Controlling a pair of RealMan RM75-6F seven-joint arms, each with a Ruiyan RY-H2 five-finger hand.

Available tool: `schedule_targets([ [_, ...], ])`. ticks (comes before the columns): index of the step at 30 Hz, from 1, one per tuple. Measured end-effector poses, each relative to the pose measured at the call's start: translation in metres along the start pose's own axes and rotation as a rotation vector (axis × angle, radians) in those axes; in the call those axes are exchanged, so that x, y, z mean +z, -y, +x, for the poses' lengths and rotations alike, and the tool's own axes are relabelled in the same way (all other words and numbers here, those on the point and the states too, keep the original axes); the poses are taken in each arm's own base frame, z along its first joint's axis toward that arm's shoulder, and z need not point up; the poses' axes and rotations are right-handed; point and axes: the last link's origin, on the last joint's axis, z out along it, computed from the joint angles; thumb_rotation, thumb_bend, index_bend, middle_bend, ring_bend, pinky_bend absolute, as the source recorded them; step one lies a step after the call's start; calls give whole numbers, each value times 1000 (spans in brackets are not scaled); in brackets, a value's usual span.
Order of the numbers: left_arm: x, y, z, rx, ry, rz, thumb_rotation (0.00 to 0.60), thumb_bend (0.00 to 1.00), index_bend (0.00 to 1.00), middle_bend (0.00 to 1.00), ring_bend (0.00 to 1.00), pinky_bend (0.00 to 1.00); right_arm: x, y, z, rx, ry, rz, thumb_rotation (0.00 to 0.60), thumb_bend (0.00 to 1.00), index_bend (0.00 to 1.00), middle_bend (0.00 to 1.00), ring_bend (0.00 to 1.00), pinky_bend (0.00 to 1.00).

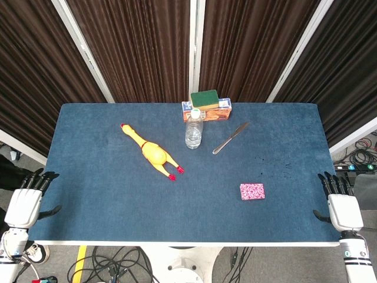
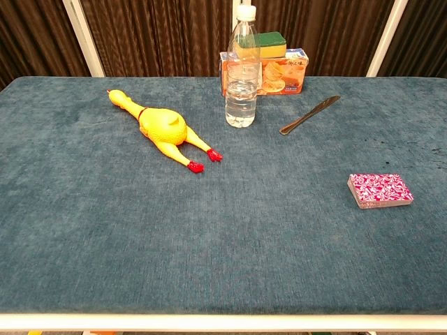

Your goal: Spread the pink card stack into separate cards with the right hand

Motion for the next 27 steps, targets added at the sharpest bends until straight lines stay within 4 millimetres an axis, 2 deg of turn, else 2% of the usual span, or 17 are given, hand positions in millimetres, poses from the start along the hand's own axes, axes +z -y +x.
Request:
schedule_targets([
  [17,1,-1,1,-5,-4,-2,600,34,192,194,92,179,2,7,3,2,-7,22,600,67,0,26,0,0],
  [27,1,3,1,-11,-4,5,600,34,192,194,91,179,0,19,7,-28,-8,54,600,67,0,27,0,0],
])
